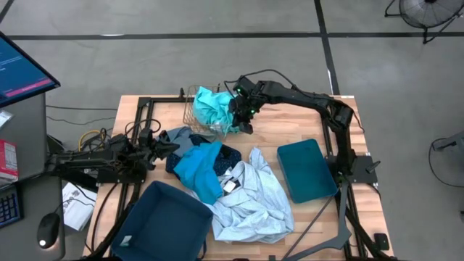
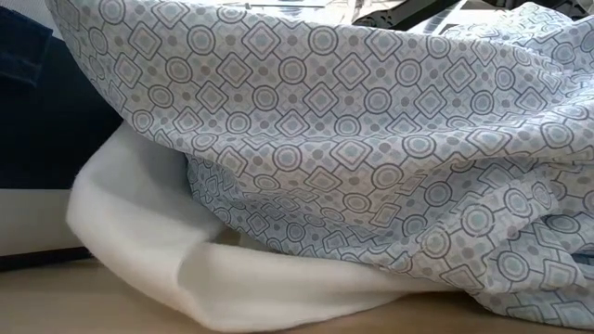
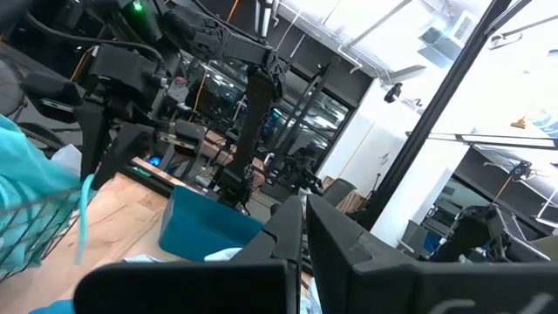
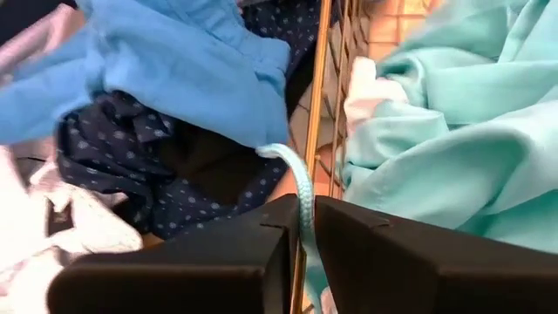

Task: Pick & Place Cloths
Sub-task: Put the light blue short pants into the gold wire basket

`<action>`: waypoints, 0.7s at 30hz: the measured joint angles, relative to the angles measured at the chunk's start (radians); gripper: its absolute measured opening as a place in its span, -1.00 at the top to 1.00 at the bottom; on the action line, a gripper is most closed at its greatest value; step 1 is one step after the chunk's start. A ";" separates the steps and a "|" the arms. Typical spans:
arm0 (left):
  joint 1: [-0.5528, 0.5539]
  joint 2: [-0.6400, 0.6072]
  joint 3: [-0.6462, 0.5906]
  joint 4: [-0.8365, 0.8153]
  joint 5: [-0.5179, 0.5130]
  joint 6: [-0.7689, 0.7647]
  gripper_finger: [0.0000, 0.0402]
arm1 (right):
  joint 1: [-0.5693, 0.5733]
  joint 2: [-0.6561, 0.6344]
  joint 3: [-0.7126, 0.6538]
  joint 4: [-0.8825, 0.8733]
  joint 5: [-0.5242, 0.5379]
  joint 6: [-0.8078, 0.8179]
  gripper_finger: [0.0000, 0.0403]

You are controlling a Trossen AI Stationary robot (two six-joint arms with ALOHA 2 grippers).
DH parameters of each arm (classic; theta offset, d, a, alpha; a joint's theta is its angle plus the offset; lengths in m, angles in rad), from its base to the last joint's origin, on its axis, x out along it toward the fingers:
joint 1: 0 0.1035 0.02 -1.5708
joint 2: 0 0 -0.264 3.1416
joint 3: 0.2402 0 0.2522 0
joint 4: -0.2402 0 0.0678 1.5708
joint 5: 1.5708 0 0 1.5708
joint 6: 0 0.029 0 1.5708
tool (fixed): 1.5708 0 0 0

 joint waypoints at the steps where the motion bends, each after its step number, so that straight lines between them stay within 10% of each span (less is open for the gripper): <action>1: 0.000 0.000 0.000 0.000 0.000 0.000 0.98 | -0.001 0.000 0.000 -0.001 -0.009 0.004 0.78; 21: 0.000 0.000 0.000 0.000 -0.005 0.000 0.98 | 0.035 -0.025 0.000 0.024 -0.034 -0.019 0.73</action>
